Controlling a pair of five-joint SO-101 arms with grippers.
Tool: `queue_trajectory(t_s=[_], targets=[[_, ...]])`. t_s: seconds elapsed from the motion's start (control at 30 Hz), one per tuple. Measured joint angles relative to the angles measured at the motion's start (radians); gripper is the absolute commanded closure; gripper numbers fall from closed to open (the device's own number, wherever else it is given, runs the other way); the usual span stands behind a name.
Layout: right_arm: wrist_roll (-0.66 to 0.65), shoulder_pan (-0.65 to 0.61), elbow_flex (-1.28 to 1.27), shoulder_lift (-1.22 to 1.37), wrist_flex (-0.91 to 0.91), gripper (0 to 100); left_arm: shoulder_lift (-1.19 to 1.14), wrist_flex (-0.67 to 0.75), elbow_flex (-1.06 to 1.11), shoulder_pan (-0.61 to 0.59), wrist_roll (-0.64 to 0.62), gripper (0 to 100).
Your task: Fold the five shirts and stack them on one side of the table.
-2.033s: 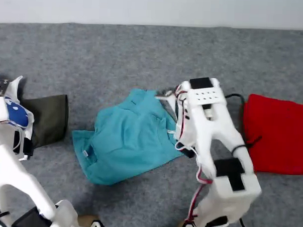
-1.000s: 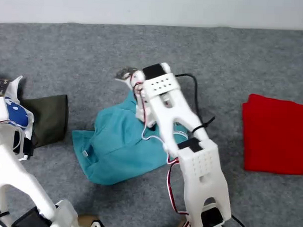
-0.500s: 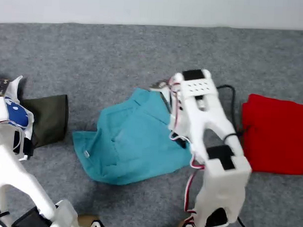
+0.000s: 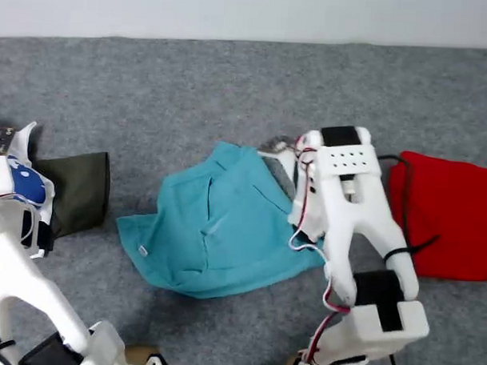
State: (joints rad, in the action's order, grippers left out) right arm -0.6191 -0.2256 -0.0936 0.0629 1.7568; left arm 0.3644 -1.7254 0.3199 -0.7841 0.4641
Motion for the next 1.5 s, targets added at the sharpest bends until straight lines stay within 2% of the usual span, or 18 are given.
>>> queue_trajectory(t_s=[0.23,0.5,0.7,0.87,1.07,1.5], targets=[[0.092,-0.129,0.310,0.041,0.000,72.0,0.000,0.000,0.018,0.000,0.000,82],[0.152,-0.218,0.606,0.381,0.000,72.0,0.000,0.006,0.031,0.000,0.000,82],[0.192,-0.227,0.772,0.606,0.000,72.1,0.000,0.015,0.031,0.000,0.000,82],[0.206,-0.242,0.816,0.678,0.000,72.5,0.000,0.015,0.031,0.000,0.000,82],[0.206,-0.301,0.821,0.683,0.000,80.6,0.000,0.015,0.031,0.000,0.000,82],[0.206,-0.308,0.821,0.740,0.000,79.0,0.000,0.015,0.031,0.000,0.000,82]])
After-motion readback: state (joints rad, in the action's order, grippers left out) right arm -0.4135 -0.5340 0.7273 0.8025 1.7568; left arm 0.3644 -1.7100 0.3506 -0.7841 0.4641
